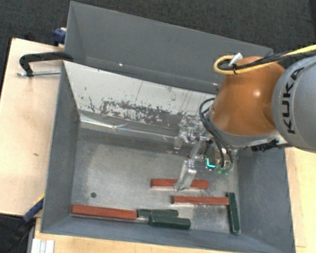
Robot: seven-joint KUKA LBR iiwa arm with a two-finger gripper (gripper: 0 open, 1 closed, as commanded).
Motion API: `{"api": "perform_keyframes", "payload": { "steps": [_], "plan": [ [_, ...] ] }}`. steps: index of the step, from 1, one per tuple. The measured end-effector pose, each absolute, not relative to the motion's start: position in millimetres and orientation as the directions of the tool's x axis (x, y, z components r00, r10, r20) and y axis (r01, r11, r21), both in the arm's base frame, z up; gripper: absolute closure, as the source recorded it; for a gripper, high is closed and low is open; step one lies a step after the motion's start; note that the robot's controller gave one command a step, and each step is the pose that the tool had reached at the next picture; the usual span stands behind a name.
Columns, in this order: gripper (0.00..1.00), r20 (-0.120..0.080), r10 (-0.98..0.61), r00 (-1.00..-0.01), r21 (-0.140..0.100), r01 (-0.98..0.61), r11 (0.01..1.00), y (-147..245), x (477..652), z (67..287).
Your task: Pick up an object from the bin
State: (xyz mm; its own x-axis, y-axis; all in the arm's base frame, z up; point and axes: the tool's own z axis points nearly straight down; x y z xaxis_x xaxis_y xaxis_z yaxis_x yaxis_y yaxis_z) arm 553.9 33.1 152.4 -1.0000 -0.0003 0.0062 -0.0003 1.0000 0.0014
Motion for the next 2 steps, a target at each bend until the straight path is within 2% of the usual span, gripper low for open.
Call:
{"api": "perform_keyframes", "payload": {
  "steps": [1,2],
  "plan": [
    [0.0,-0.002,0.0,-1.0,0.002,0.0,1.0,33,555.8,156],
    [0.0,-0.007,-0.043,-0.999,0.001,-0.043,0.999,7,528.8,102]
  ]
}}
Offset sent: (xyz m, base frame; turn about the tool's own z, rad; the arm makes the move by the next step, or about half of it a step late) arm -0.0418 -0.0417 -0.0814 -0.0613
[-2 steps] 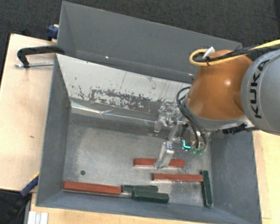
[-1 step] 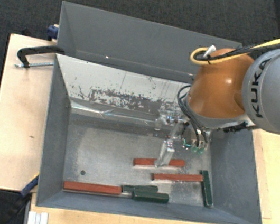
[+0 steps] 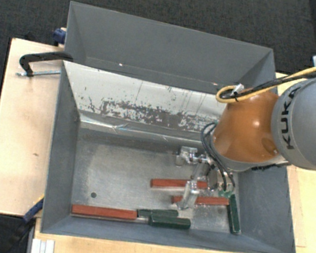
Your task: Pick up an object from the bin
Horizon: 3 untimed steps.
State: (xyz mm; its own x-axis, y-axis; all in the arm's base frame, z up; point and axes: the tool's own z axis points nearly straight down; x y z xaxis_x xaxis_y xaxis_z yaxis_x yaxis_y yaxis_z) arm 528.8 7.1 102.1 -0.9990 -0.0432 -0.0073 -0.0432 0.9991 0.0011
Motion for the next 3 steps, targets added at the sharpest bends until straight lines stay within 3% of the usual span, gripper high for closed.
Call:
{"api": "perform_keyframes", "payload": {
  "steps": [1,2,3],
  "plan": [
    [1.0,-0.005,0.061,-0.998,0.001,0.061,0.998,-21,544.4,71],
    [1.0,-0.005,0.06,-0.998,0.001,0.06,0.998,-21,544.4,71],
    [1.0,-0.004,0.03,-1.0,0.001,0.03,1.0,-15,536.6,164]
  ]
}}
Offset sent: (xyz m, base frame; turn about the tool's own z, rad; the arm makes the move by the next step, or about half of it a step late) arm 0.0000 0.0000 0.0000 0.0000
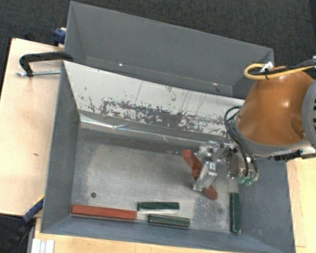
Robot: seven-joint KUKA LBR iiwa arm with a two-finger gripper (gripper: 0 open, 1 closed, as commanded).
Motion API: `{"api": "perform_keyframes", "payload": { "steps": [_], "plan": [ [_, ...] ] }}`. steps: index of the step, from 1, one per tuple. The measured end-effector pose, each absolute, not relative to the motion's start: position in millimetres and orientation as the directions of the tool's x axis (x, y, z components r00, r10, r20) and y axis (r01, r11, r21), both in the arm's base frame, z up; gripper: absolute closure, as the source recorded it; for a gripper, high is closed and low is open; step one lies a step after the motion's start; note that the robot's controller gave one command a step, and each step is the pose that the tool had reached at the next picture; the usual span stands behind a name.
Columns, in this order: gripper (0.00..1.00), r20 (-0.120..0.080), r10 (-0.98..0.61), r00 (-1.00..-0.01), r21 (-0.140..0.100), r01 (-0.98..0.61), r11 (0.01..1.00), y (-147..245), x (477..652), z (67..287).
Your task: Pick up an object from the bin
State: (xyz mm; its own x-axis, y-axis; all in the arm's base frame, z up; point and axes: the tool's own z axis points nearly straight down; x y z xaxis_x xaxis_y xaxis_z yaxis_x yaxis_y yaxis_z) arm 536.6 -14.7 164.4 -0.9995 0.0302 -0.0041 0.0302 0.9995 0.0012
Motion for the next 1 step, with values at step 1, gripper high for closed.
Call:
{"api": "perform_keyframes", "payload": {
  "steps": [1],
  "plan": [
    [1.0,-0.004,0.03,-1.0,0.001,0.03,1.0,-14.7,536.5,164.4]
  ]
}}
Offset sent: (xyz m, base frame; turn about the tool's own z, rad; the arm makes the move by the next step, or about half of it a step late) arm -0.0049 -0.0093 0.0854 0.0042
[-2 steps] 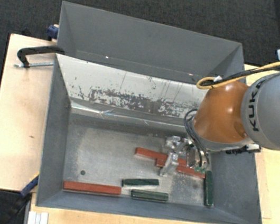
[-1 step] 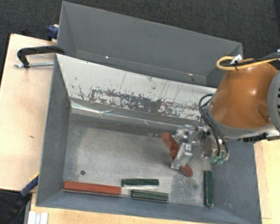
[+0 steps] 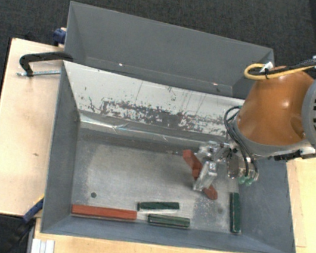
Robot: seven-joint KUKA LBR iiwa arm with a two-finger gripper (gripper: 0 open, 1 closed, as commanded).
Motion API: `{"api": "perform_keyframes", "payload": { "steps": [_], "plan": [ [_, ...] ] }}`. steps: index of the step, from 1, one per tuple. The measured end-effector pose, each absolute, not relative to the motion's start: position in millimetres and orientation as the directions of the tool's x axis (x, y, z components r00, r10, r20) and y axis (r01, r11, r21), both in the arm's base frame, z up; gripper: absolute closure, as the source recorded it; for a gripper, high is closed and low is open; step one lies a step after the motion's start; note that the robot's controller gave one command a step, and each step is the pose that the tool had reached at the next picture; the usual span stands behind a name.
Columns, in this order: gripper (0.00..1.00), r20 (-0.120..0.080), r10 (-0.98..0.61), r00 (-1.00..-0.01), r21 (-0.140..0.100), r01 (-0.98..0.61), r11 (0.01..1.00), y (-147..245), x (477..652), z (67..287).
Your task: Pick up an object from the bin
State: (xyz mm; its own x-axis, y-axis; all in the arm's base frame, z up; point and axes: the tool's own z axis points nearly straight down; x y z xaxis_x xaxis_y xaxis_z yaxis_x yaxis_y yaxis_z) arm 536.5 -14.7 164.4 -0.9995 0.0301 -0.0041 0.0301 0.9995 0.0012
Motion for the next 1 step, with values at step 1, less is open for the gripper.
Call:
{"api": "perform_keyframes", "payload": {
  "steps": [1],
  "plan": [
    [1.0,-0.004,0.035,-0.999,0.001,0.035,0.999,-23.3,532.8,250.6]
  ]
}}
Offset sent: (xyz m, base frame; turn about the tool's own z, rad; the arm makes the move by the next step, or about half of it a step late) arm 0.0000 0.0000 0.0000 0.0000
